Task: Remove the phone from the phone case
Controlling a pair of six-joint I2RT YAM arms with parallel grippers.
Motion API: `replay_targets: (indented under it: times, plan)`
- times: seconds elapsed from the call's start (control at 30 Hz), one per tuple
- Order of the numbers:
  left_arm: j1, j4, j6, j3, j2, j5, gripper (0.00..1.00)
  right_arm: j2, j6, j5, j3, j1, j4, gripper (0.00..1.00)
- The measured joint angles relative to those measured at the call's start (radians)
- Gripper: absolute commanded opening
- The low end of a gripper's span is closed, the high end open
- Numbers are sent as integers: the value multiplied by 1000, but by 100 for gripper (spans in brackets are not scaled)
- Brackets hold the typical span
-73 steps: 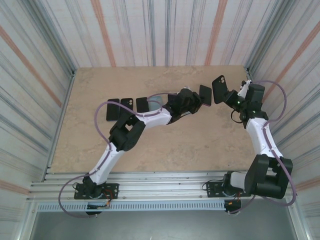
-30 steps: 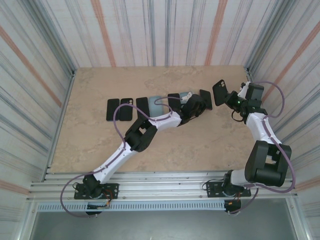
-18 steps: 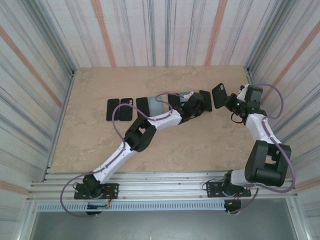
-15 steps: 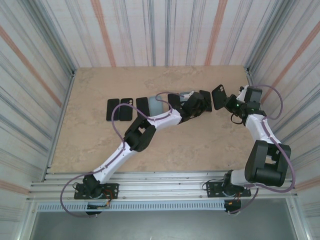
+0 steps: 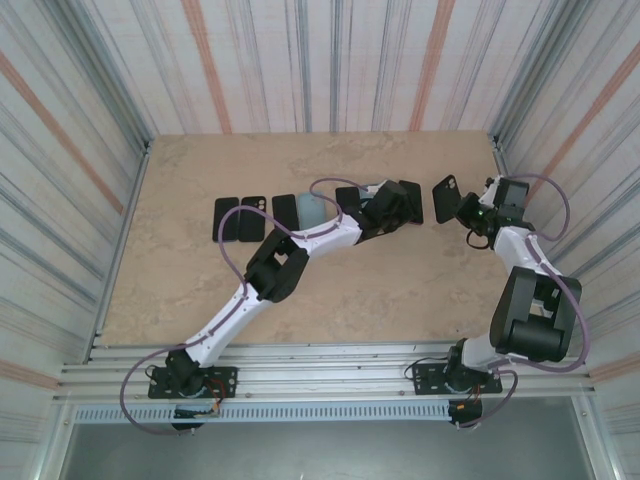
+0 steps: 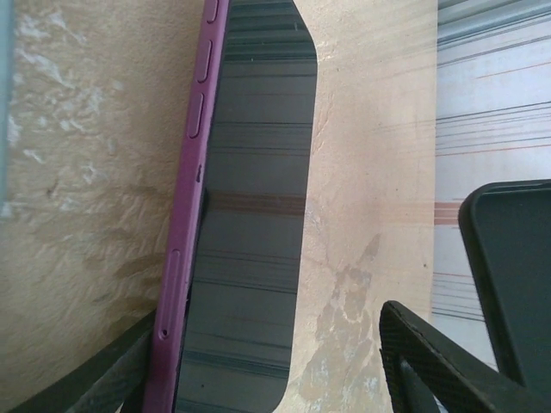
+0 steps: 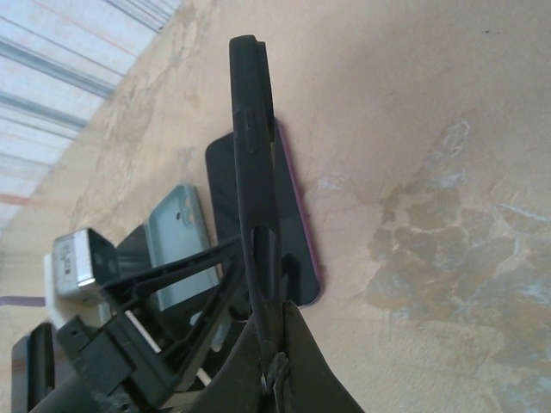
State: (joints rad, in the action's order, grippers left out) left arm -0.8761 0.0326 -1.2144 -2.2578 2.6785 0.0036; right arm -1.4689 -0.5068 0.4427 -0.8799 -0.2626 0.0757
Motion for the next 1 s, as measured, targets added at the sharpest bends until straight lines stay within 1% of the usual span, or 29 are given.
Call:
replay_targets:
  times: [0.27,0.37,0.67,0.87,1.0]
  plan:
    - [8,1,6,42,-27,4,66,-119,21,30,-37,-6,-27,1]
    - [13,2,6,50,-35,5,66,-136,22,34,-39,-6,-34,1]
    - [13,47,32,50,-51,34,66,-264,21,67,-72,-13,-115,3]
    - [13,56,66,50,-67,42,66,-327,18,93,-100,-13,-145,5]
    - [19,69,90,50,-89,50,67,-360,2,108,-121,-15,-171,9]
